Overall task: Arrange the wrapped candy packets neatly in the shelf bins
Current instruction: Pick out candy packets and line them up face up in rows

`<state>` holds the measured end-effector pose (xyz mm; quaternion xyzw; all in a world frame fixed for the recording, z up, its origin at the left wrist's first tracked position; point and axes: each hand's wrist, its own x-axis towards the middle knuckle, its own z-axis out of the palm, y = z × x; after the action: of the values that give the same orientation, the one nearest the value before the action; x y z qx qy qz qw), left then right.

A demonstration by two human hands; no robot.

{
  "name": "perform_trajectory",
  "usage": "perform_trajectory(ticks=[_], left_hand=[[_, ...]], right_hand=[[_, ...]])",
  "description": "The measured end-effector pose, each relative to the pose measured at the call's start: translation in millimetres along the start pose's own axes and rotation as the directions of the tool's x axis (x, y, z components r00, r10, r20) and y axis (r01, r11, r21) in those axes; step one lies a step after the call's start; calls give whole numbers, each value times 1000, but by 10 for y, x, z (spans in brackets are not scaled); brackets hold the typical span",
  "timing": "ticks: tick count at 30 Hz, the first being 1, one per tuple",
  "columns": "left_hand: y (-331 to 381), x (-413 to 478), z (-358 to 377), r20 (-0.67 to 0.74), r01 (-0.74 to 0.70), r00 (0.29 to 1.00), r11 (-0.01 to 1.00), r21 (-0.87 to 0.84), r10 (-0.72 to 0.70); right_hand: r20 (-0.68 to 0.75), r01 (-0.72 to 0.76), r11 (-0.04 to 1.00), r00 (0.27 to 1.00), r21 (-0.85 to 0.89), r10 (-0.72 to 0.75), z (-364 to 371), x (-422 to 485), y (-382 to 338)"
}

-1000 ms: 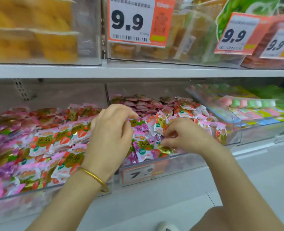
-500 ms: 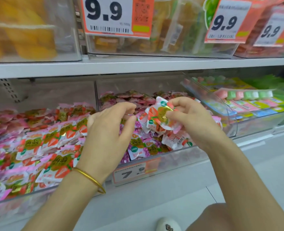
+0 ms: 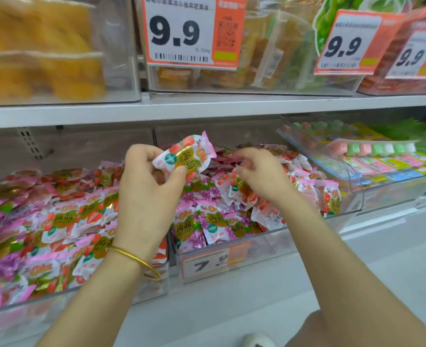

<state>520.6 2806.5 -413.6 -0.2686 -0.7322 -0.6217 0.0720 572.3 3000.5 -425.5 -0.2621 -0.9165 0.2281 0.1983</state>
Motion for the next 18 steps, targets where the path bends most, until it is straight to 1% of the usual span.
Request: perform_trajectory(ticks=[1, 3, 4, 6, 10, 12, 16, 18], left_hand=[[3, 4, -11, -1, 12, 1000, 1000, -11, -12], [7, 3, -24, 4, 22, 1000, 1000, -14, -22], [12, 4, -29, 9, 24, 1000, 1000, -10, -24], [11, 10, -33, 17, 34, 999, 999, -3, -33], [16, 21, -35, 21, 56, 998, 998, -15, -56], [19, 23, -37, 20, 64, 998, 998, -18, -63], [29, 16, -52, 28, 80, 996, 997, -23, -79], [33, 12, -61, 32, 81, 996, 996, -25, -80]], right_hand=[[66, 13, 993, 998, -120, -5, 65, 20, -31], [153, 9, 936, 987, -352, 48, 155, 37, -80], [180, 11, 901, 981, -434, 75, 175, 40, -89], [236, 25, 864, 965, -504, 110, 176, 44, -92], [358, 78, 847, 923, -526, 138, 120, 44, -107], [381, 74, 870, 915, -487, 135, 80, 26, -113], [353, -17, 943, 925, -334, 142, 3, -33, -76], [307, -15, 937, 943, -348, 129, 24, -57, -75]])
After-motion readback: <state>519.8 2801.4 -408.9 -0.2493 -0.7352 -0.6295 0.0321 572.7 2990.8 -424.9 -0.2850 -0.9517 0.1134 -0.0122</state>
